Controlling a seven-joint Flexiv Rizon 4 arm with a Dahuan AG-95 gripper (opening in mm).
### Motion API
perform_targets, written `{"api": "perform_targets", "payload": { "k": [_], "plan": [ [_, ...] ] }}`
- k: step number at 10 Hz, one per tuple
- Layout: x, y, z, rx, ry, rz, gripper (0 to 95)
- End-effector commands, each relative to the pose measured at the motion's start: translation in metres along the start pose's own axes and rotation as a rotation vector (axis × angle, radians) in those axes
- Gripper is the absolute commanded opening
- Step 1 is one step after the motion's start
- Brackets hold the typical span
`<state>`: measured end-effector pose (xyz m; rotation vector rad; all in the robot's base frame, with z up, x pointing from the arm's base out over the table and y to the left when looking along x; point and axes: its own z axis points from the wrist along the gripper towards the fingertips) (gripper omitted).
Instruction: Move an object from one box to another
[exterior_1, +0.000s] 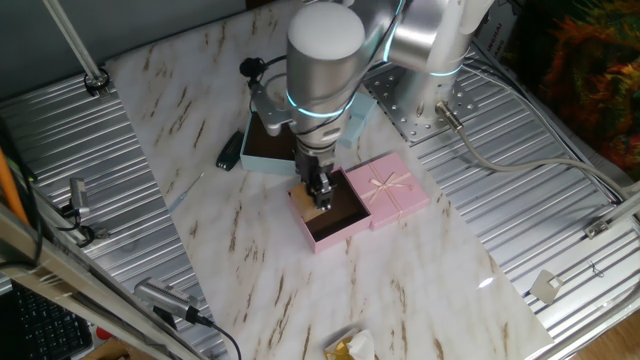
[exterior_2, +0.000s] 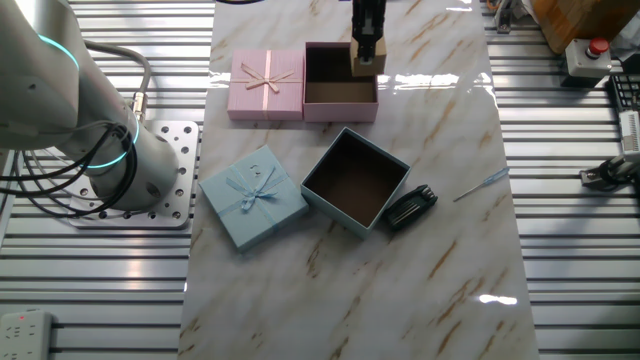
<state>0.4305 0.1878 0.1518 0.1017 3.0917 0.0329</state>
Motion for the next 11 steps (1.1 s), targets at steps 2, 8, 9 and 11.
{"api": "perform_targets", "payload": {
  "k": [2, 8, 9, 11],
  "plan": [
    [0.008, -0.004, 0.008, -0.002, 0.001, 0.004, 0.0],
    [0.027, -0.009, 0.02, -0.005, 0.023, 0.023, 0.0],
    [0.029, -0.009, 0.022, -0.001, 0.025, 0.022, 0.0],
    [0.034, -0.012, 0.025, -0.006, 0.028, 0.027, 0.0]
  ]
}}
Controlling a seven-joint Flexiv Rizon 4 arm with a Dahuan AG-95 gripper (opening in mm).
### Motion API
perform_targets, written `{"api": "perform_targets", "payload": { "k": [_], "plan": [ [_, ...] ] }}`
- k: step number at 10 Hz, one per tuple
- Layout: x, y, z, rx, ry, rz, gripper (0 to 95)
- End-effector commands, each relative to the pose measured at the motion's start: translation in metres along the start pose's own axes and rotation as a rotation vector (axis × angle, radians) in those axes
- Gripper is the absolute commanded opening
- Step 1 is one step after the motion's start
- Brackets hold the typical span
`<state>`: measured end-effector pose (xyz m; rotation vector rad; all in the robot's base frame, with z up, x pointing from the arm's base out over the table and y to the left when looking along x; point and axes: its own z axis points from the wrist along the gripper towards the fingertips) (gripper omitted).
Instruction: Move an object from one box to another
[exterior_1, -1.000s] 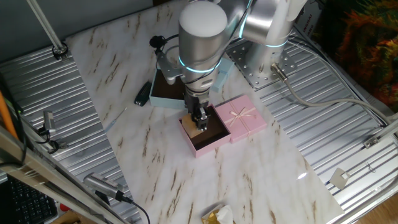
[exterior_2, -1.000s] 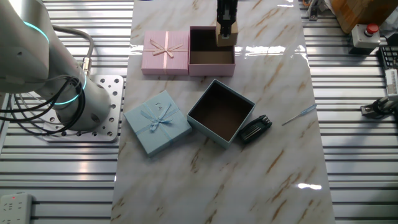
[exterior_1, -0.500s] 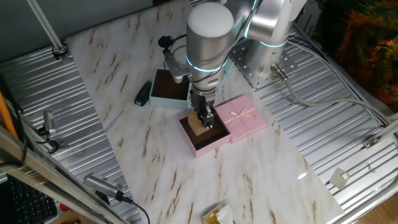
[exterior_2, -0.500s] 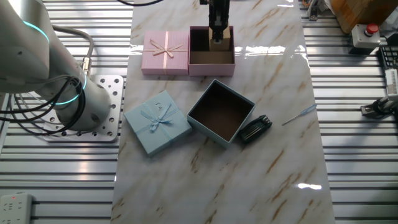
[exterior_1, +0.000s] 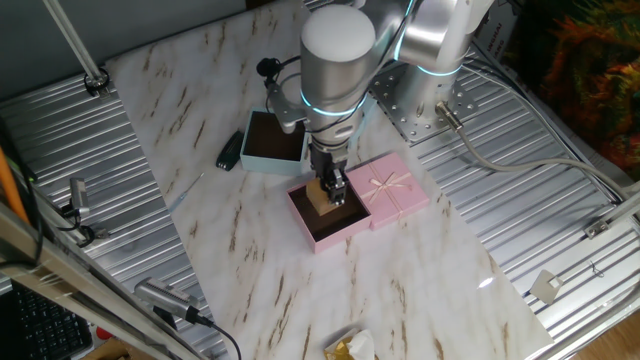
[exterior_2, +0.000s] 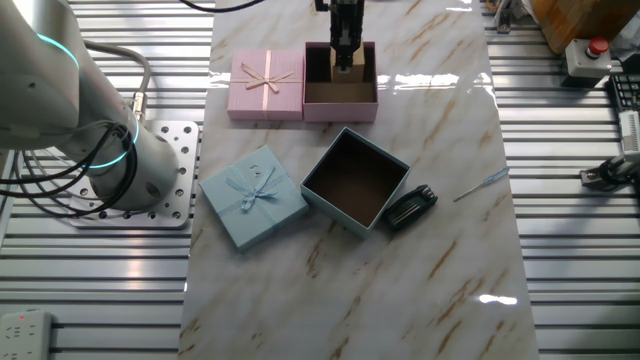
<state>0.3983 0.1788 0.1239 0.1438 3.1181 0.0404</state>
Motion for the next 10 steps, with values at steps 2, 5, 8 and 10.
{"api": "perform_targets", "payload": {
  "k": [2, 5, 8, 10],
  "plan": [
    [0.007, -0.004, 0.004, -0.001, 0.001, -0.002, 0.0],
    [0.006, -0.005, 0.008, -0.001, -0.004, -0.005, 0.0],
    [0.001, -0.007, 0.016, 0.002, -0.013, -0.013, 0.0],
    [-0.002, -0.007, 0.018, -0.001, -0.016, -0.012, 0.0]
  ]
}}
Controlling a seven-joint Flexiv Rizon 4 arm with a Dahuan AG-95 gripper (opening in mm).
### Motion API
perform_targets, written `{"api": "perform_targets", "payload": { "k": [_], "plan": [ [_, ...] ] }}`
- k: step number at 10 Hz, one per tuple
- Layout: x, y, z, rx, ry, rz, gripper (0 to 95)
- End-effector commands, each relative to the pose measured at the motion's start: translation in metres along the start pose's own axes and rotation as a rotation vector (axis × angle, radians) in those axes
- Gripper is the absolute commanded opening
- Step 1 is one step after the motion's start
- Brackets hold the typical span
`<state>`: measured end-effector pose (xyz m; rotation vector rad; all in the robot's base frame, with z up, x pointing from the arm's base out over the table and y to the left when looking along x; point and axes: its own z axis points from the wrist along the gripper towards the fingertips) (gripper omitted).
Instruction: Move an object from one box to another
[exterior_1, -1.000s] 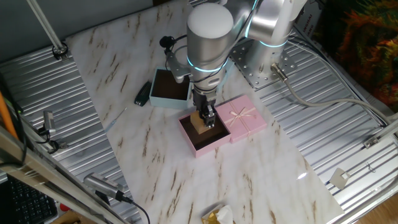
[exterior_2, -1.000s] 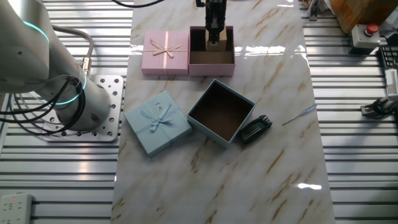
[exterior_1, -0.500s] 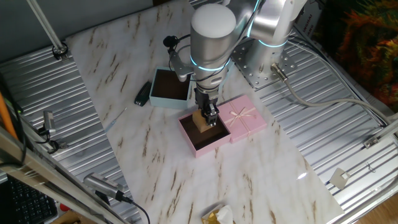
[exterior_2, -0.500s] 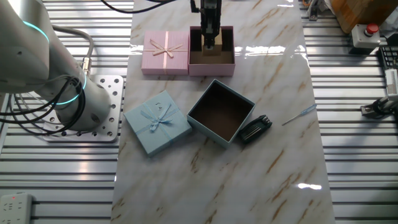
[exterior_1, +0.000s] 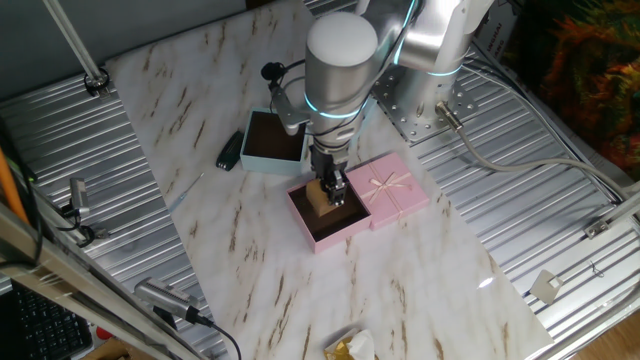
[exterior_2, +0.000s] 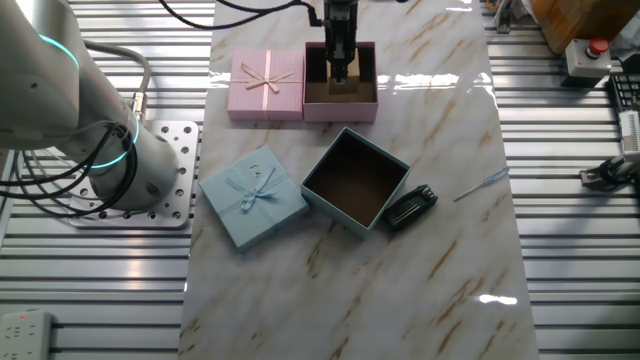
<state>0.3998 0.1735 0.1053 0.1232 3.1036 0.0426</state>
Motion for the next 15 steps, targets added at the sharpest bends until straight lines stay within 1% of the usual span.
{"api": "perform_targets", "payload": {
  "k": [1, 9, 12, 13, 14, 15],
  "plan": [
    [-0.001, -0.001, 0.001, 0.001, -0.001, 0.001, 0.0],
    [-0.01, -0.004, 0.017, 0.006, 0.0, -0.001, 0.0],
    [-0.016, -0.001, 0.019, 0.008, 0.003, 0.001, 0.0],
    [-0.017, -0.001, 0.02, 0.011, 0.004, -0.001, 0.0],
    [-0.018, -0.001, 0.021, 0.005, 0.005, 0.002, 0.0],
    [-0.018, -0.001, 0.023, 0.007, 0.008, 0.0, 0.0]
  ]
}}
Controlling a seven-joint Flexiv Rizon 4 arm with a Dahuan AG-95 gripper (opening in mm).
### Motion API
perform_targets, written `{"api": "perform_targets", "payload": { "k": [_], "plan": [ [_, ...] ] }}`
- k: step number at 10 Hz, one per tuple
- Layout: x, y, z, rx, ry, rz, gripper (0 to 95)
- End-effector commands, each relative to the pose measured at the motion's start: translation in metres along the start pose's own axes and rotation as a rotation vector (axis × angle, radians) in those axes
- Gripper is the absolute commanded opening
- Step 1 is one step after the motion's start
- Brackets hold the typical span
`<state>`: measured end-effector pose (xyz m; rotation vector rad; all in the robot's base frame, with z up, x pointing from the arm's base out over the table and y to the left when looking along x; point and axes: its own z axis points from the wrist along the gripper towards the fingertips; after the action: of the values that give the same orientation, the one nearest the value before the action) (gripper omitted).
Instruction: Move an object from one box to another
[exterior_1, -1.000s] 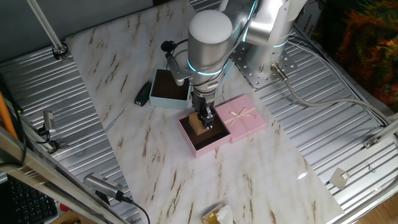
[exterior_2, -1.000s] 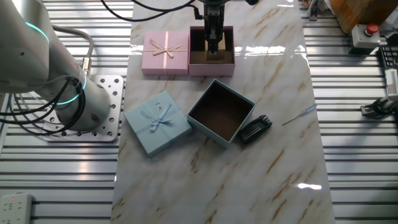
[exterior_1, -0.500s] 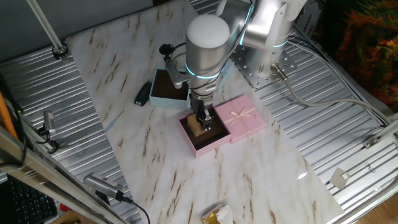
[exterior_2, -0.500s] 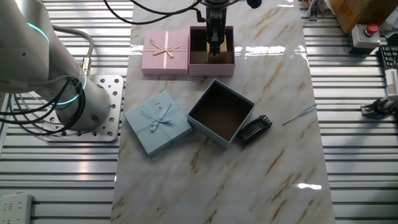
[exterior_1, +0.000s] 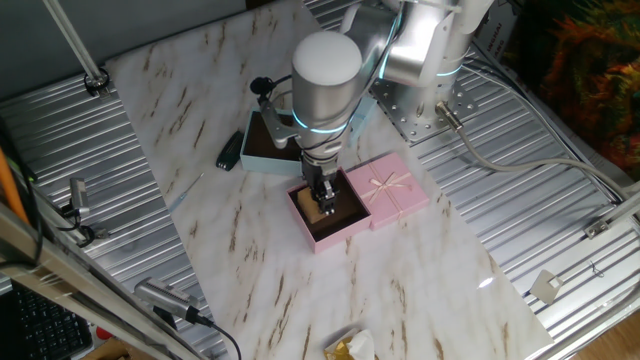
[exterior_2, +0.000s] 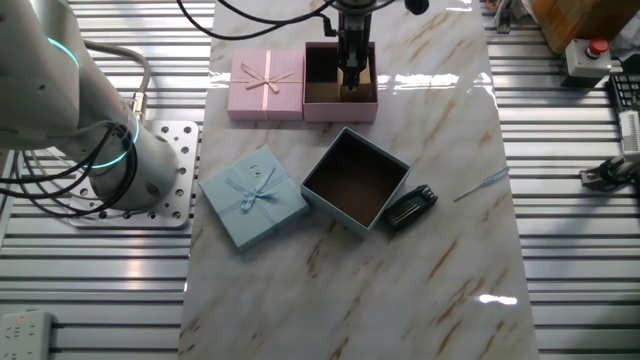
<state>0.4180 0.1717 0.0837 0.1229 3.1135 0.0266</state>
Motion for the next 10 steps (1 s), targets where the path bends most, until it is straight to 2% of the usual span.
{"api": "perform_targets", "payload": {
  "k": [1, 10],
  "plan": [
    [-0.0008, -0.0003, 0.0018, 0.0, -0.002, 0.0, 0.0],
    [-0.0029, -0.0014, 0.0101, 0.002, -0.002, 0.0, 0.0]
  ]
}}
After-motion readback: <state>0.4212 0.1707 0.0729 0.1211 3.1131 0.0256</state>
